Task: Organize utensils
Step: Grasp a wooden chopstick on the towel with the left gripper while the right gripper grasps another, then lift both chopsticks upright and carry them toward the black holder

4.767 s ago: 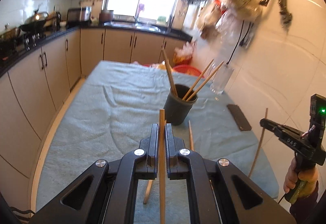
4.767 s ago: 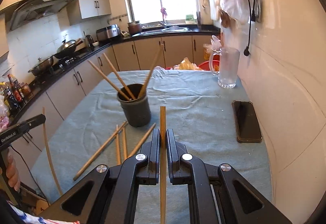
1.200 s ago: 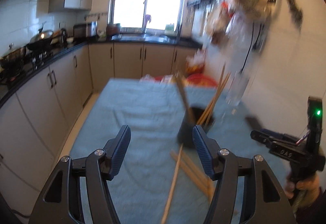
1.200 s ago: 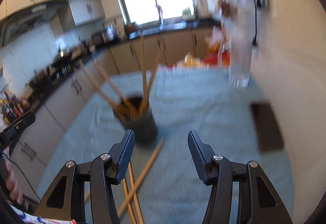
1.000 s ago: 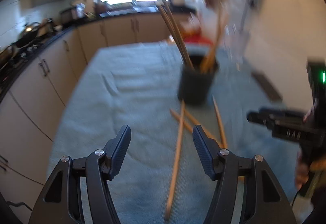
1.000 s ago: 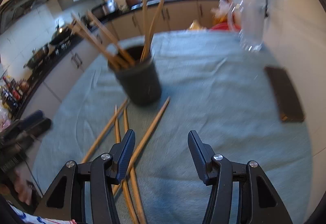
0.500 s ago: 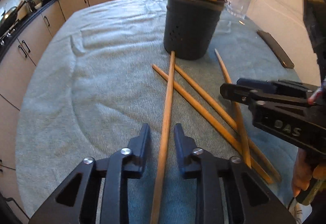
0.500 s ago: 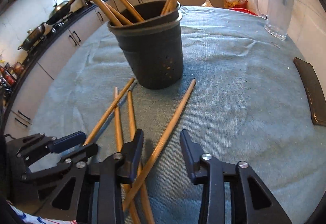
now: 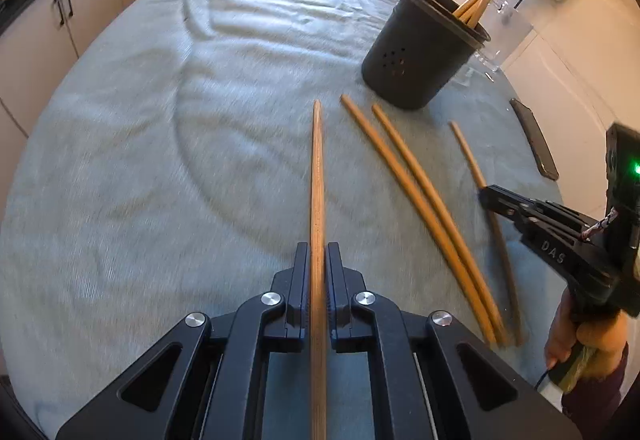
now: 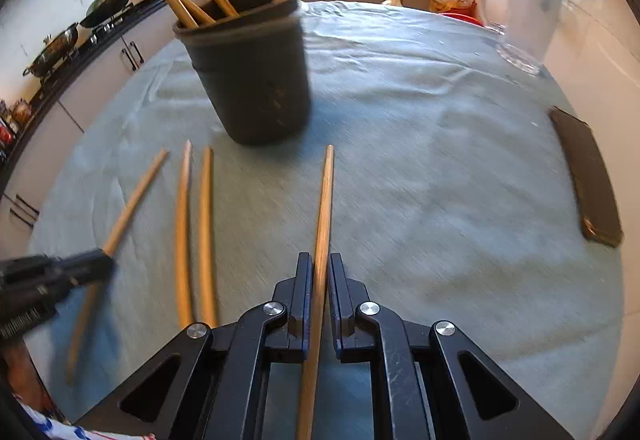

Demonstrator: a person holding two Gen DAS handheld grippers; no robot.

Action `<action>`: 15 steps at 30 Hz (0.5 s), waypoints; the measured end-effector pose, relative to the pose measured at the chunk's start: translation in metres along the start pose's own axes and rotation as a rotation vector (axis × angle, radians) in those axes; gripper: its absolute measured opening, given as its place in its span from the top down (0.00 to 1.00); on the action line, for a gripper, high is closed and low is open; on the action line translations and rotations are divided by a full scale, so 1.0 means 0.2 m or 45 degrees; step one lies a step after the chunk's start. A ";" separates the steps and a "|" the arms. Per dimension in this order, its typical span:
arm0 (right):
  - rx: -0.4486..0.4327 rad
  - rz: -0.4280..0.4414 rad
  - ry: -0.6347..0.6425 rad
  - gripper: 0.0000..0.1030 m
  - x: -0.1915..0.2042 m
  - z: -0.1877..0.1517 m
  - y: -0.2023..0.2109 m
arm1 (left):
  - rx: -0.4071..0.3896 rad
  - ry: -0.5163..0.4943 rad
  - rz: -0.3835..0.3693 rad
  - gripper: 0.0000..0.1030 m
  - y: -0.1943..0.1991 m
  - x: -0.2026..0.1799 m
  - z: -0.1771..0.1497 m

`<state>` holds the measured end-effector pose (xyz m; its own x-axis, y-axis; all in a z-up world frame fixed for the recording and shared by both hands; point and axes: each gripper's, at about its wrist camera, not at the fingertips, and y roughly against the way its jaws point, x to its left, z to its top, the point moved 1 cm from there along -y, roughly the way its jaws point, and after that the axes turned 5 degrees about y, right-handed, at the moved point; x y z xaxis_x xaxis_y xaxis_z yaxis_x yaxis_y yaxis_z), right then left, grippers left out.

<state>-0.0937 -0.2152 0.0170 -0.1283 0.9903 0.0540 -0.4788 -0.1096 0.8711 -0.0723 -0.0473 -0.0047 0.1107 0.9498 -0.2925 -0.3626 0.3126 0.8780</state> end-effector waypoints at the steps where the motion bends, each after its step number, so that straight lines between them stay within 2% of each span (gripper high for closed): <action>1: 0.007 -0.007 0.004 0.92 -0.03 -0.03 0.02 | 0.001 -0.002 0.005 0.93 0.01 0.01 -0.02; 7: 0.059 -0.014 0.006 0.91 -0.16 -0.24 0.16 | 0.012 -0.047 0.053 0.92 0.09 0.05 -0.13; 11: 0.076 0.000 -0.024 0.78 -0.21 -0.31 0.21 | -0.009 -0.077 0.111 0.74 0.12 0.06 -0.11; 12: 0.075 0.001 -0.028 0.74 -0.21 -0.32 0.21 | -0.008 -0.067 0.110 0.74 0.12 0.06 -0.10; 15: 0.075 -0.010 -0.032 0.73 -0.22 -0.31 0.21 | 0.003 -0.048 0.092 0.74 0.12 0.06 -0.04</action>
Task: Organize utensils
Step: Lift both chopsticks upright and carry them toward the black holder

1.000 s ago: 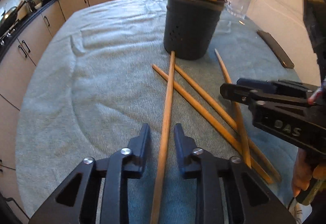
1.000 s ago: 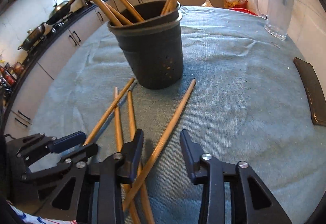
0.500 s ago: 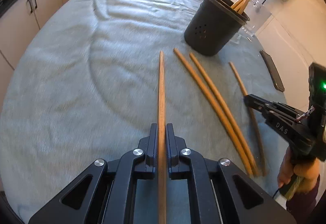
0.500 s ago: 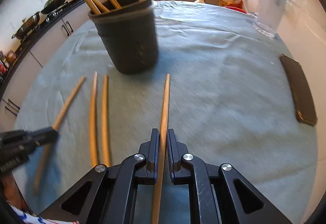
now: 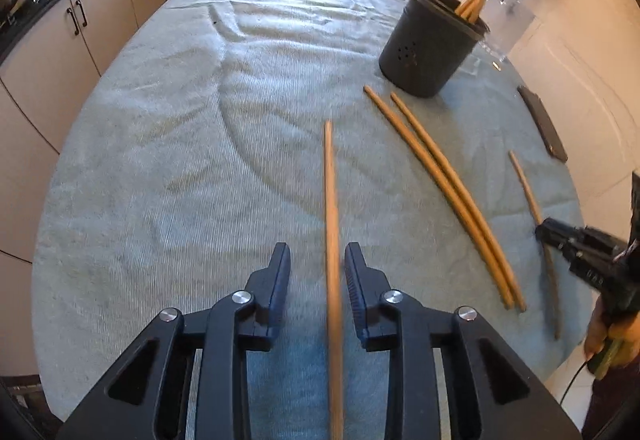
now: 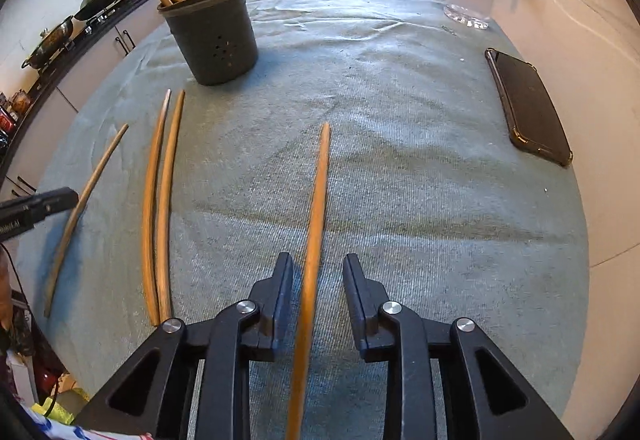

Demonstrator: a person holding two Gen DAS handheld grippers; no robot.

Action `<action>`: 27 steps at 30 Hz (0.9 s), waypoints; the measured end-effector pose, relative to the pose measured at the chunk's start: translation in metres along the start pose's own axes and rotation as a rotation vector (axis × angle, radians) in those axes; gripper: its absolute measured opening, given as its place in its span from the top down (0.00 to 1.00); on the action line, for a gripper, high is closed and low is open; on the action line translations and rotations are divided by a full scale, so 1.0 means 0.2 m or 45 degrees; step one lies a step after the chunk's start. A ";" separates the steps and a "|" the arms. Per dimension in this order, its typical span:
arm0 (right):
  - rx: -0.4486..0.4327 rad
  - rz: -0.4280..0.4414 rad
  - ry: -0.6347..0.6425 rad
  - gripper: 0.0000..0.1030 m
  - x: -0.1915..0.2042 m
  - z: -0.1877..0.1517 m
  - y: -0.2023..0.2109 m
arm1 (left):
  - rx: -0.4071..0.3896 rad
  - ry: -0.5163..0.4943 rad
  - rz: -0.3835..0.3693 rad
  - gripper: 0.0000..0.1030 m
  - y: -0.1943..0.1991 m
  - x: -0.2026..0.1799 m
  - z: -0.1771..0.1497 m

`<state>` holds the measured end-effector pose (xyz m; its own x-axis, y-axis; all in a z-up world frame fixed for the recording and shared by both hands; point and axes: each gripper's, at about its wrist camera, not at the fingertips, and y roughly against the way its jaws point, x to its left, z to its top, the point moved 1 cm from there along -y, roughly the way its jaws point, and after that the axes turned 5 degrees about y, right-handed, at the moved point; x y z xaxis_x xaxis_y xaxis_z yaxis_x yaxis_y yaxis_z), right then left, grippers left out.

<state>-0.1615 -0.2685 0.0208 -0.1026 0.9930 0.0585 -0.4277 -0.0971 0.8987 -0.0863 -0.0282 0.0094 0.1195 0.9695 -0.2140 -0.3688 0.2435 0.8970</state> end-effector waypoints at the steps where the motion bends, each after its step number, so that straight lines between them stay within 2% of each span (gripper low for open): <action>1: 0.003 0.002 -0.006 0.73 0.00 0.01 -0.01 | 0.002 -0.008 0.011 0.74 -0.01 -0.01 0.02; 8: 0.037 -0.005 0.007 0.73 0.02 0.15 -0.08 | 0.018 -0.103 0.078 0.74 -0.14 -0.07 0.20; 14: 0.099 -0.055 0.057 0.73 0.03 0.31 -0.16 | 0.026 -0.094 0.083 0.74 -0.21 -0.11 0.29; 16: 0.112 -0.065 0.062 0.76 0.03 0.35 -0.18 | 0.023 -0.093 0.076 0.74 -0.22 -0.11 0.30; 18: 0.118 -0.073 0.058 0.83 0.03 0.38 -0.19 | 0.010 -0.108 0.079 0.74 -0.24 -0.12 0.31; 21: 0.103 -0.078 0.041 0.89 0.02 0.40 -0.21 | -0.023 -0.172 0.104 0.75 -0.24 -0.15 0.29; 22: 0.089 -0.088 0.043 0.91 0.03 0.39 -0.20 | -0.043 -0.213 0.135 0.89 -0.25 -0.16 0.28; 23: 0.072 -0.101 0.043 0.94 0.03 0.38 -0.20 | -0.053 -0.235 0.148 0.95 -0.25 -0.17 0.27; 27: 0.008 -0.070 -0.005 0.95 0.00 0.35 -0.16 | -0.127 -0.204 0.098 0.95 -0.16 -0.17 0.25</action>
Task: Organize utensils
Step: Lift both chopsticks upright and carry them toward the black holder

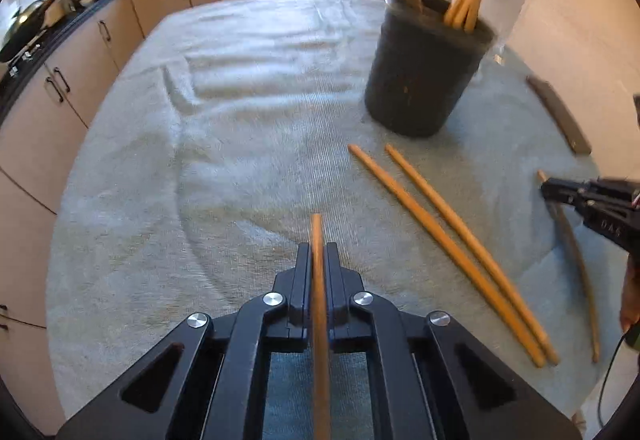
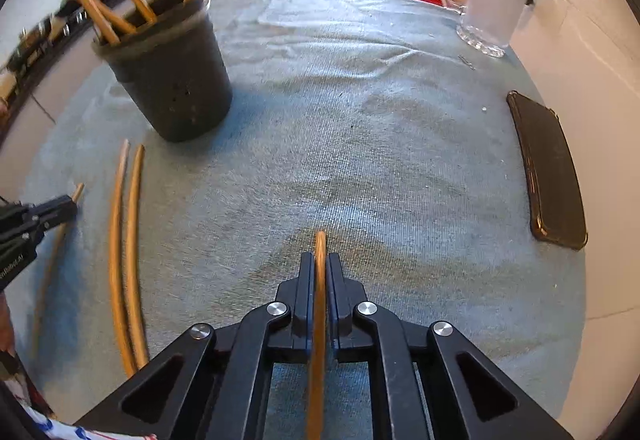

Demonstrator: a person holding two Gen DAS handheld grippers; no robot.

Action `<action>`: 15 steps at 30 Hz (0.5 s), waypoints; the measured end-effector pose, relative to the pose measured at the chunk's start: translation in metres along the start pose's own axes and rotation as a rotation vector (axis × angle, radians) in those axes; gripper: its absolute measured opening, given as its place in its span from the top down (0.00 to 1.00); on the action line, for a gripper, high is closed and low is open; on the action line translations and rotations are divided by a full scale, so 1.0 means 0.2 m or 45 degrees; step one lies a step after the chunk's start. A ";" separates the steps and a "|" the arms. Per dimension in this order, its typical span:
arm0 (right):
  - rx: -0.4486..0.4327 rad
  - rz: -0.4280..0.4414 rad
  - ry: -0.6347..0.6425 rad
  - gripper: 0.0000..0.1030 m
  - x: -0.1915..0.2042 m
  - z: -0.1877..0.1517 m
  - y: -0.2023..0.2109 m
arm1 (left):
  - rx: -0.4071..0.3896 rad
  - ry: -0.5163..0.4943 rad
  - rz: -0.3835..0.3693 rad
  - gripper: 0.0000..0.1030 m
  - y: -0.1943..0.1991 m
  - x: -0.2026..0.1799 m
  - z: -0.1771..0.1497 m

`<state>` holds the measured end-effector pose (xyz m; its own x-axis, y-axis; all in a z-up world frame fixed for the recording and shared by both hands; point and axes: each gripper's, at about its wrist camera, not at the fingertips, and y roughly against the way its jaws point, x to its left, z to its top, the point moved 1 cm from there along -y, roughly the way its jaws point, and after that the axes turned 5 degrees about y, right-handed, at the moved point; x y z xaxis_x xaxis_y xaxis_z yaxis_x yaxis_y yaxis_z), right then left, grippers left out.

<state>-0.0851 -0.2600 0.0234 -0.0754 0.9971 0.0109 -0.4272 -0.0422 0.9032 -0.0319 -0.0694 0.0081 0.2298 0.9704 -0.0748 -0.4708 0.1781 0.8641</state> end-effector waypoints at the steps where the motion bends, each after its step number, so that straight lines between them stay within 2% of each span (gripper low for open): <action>1: -0.032 -0.002 -0.009 0.95 -0.01 0.00 0.03 | -0.033 0.014 -0.002 0.95 0.04 0.01 0.01; 8: -0.304 -0.003 -0.040 0.95 -0.01 -0.02 0.39 | -0.232 0.095 -0.105 0.95 0.40 0.02 0.02; 15: -0.547 -0.006 -0.038 0.94 0.06 -0.12 0.74 | -0.420 0.149 -0.190 0.95 0.72 0.01 -0.04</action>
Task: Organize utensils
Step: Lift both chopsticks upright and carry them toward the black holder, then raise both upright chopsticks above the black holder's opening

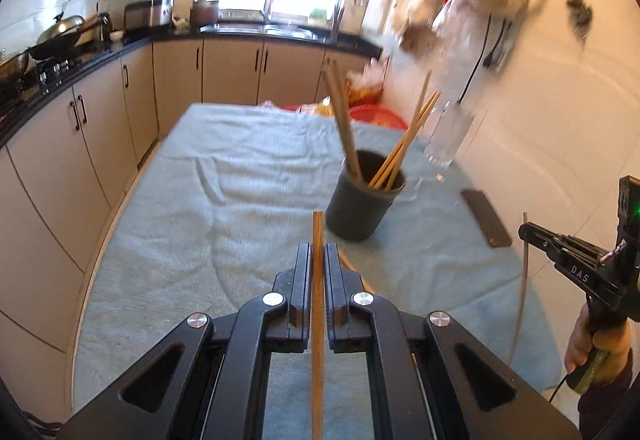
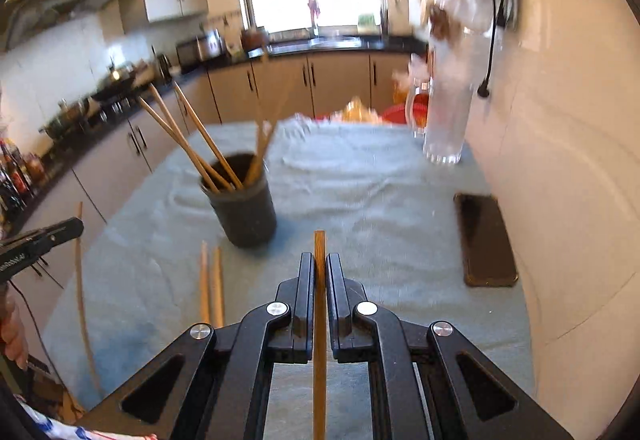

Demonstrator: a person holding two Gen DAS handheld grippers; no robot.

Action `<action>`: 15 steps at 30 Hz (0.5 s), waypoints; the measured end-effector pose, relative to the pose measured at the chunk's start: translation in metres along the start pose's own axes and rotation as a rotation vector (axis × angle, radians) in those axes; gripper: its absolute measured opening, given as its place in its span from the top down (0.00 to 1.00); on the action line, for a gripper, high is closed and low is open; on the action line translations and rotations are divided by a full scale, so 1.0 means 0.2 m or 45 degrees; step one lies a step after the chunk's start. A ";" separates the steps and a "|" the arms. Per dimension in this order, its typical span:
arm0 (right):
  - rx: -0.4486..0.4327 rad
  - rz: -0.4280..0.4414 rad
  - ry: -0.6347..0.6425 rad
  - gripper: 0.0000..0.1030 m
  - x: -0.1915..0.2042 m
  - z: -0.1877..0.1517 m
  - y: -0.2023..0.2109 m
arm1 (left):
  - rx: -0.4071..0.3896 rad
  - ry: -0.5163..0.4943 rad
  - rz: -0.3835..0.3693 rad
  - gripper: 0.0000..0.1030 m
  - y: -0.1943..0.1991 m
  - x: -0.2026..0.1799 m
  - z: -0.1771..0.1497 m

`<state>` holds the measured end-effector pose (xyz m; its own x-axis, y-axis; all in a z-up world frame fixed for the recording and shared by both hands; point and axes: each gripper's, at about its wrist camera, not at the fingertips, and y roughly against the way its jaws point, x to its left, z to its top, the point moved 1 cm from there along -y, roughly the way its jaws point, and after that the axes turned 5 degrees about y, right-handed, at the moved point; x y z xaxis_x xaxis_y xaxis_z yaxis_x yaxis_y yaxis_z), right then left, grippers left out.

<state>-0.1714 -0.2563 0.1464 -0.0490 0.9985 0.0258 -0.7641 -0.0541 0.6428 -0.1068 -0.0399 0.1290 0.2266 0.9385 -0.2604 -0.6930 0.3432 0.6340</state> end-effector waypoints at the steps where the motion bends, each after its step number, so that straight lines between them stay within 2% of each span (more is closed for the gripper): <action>1: -0.020 0.004 -0.004 0.94 0.00 0.00 0.03 | -0.015 0.001 -0.001 0.95 0.02 -0.01 0.00; 6: -0.103 0.031 -0.018 0.94 0.05 0.00 0.18 | -0.100 -0.028 0.005 0.95 0.15 -0.05 -0.05; 15: -0.147 0.041 0.012 0.94 0.09 -0.04 0.29 | -0.173 -0.058 -0.051 0.95 0.34 -0.09 -0.11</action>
<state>-0.2221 -0.2411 0.1776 -0.0805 0.9960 0.0378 -0.8311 -0.0880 0.5491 -0.1729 -0.0337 0.1614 0.2848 0.9259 -0.2481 -0.7684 0.3752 0.5184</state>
